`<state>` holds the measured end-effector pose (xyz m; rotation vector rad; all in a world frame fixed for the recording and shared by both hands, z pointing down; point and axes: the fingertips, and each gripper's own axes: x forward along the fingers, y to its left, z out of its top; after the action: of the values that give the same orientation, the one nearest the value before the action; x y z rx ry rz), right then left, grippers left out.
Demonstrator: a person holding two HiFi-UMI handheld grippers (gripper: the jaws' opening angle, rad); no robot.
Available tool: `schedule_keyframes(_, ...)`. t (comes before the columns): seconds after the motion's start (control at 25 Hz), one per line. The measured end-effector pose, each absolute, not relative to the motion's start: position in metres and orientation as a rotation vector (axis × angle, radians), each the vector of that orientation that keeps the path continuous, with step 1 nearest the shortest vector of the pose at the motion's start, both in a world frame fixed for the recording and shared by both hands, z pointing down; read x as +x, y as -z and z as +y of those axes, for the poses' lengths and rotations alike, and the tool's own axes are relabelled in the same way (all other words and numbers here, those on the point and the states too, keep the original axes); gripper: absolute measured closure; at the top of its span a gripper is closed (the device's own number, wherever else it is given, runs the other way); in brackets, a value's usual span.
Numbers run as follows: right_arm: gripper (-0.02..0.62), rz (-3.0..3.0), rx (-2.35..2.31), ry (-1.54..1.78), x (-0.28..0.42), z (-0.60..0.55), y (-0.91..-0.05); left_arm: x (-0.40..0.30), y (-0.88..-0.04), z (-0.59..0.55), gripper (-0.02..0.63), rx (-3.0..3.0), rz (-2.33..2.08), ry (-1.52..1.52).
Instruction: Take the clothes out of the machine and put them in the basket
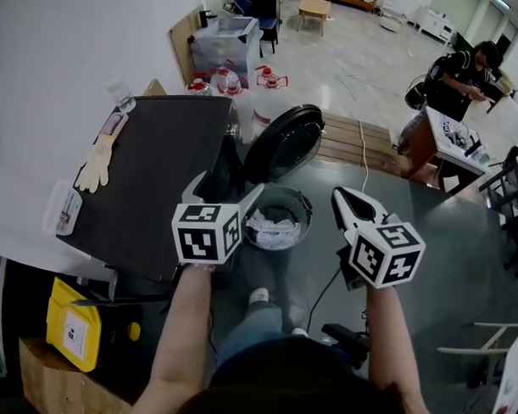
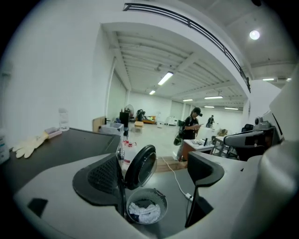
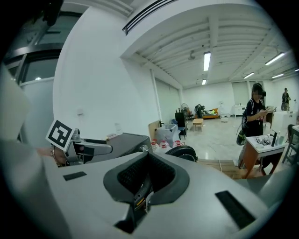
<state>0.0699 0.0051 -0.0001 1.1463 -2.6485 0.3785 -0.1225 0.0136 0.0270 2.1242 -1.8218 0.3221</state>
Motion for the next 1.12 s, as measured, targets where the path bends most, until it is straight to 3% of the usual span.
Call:
schedule_keyframes(0.56,0.592,-2.782,1.165,-0.040,0.152,0.106,0.050,-0.043,0.034,0.125,0.194,2.259,-2.170,-0.338)
schedule_keyframes(0.72,0.592,-2.820,1.154,0.005,0.167,0.129,0.056,-0.026,0.059,0.159,0.325,2.289,-2.334,-0.321)
schedule_keyframes(0.8,0.592,-2.831,1.155,0.030,0.174,0.134,0.061,-0.020,0.067,0.174,0.606,2.279,-2.392,-0.336)
schedule_keyframes(1.12,0.592,-2.881,1.161,0.218,0.179,0.151,0.090,-0.018,0.096,0.200,0.606,2.327,-2.445,-0.213)
